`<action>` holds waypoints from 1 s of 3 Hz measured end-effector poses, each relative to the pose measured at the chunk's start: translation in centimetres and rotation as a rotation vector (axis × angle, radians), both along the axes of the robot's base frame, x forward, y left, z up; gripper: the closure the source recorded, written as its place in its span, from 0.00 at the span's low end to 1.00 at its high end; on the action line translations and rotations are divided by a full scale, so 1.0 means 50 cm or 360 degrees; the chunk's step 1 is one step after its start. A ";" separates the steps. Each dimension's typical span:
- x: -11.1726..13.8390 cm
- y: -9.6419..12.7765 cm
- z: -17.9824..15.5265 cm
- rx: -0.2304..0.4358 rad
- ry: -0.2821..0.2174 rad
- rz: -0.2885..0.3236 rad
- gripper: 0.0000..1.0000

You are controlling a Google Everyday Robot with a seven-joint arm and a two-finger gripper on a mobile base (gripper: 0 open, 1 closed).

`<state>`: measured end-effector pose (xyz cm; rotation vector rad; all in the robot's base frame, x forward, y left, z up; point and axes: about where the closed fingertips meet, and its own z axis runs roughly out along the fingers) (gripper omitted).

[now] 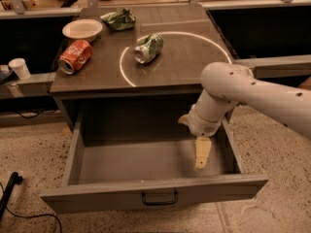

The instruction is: Open top drawer

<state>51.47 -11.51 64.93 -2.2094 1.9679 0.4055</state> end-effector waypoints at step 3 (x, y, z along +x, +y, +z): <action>-0.005 -0.079 0.102 0.0154 -0.0133 -0.0149 0.00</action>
Offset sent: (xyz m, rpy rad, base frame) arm -0.0028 -0.0748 0.0958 0.1660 -0.1564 -0.1602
